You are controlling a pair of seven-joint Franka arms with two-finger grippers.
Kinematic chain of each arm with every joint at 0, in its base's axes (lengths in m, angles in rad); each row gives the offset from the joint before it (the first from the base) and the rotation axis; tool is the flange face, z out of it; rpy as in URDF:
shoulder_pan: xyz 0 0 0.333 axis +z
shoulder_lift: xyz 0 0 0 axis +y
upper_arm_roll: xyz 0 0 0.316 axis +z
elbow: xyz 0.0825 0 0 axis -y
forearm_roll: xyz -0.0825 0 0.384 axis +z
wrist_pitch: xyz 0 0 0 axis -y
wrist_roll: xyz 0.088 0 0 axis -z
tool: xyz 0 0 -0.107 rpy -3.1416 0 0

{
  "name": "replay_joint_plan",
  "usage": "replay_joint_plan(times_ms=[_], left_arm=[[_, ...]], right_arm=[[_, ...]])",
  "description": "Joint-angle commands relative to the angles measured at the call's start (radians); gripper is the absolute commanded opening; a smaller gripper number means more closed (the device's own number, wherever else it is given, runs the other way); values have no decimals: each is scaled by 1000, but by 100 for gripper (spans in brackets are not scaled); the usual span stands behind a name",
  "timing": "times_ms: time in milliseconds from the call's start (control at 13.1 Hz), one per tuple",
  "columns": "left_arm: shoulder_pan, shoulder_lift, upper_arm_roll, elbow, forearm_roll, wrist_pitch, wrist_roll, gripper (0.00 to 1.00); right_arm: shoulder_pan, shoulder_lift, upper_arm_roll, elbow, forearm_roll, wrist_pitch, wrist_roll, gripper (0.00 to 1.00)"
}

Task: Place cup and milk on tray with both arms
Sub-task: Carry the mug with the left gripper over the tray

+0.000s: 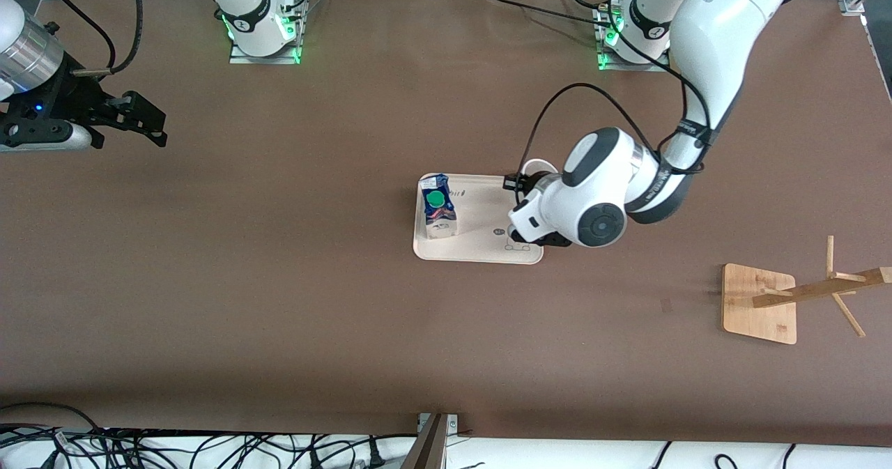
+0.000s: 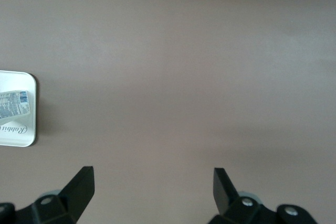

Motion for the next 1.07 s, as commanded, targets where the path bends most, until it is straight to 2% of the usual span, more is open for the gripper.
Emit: replay_joint_plan(times_ms=[0,152,229,762,838,914,990], left_arm=[[-192,25,122,87,85,10,-140,0],[-334,52,270,123,143,23,-141,0],[-359,52,306,134,142,30,-138,0],[-363,107,309,153,141,67,-138,0],[-361,111,309,151,140,67,-129,10],[-360,116,309,151,142,69,-106,81],[-357,118,309,148,140,70,-92,100]], right_arm=[[-12,4,10,13,-11,-13,-2,100],[-12,4,10,13,-11,-13,0,100],[-12,4,10,13,-11,-13,-2,100],[-12,4,10,13,-11,-21,0,100],[-12,4,10,13,-11,-21,0,100],[-12,4,10,13,-11,-21,0,100],[-12,4,10,13,-11,-21,0,100]])
